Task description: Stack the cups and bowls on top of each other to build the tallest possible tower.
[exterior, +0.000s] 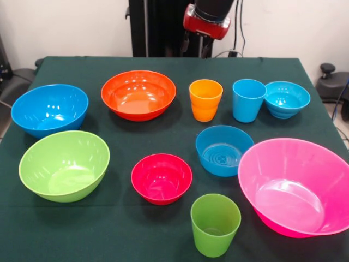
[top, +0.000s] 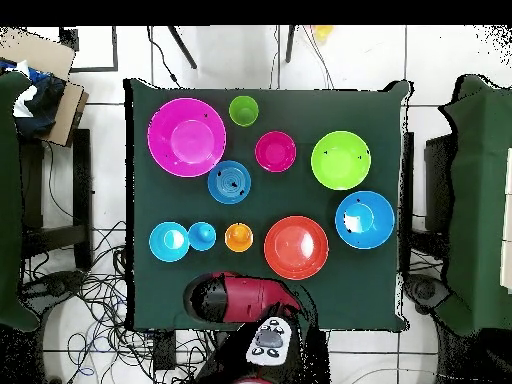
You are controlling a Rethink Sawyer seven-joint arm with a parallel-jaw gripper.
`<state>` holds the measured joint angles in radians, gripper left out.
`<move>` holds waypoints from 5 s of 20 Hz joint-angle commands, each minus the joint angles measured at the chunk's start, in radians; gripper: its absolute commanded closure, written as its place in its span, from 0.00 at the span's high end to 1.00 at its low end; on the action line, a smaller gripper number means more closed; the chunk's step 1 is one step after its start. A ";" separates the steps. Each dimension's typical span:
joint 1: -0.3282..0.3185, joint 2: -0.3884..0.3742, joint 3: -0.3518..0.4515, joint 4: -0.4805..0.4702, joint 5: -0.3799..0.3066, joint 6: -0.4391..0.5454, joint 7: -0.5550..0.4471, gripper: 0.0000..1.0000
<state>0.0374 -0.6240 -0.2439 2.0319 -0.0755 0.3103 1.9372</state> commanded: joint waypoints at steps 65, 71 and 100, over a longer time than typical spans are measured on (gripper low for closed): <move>0.024 0.140 0.046 -0.191 0.085 -0.086 0.167 1.00; 0.026 0.140 0.045 -0.187 0.089 -0.092 0.160 1.00; 0.021 -0.176 0.022 0.074 0.066 0.086 0.134 1.00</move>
<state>0.0766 -0.7273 -0.2694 2.0098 -0.0208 0.3132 1.9513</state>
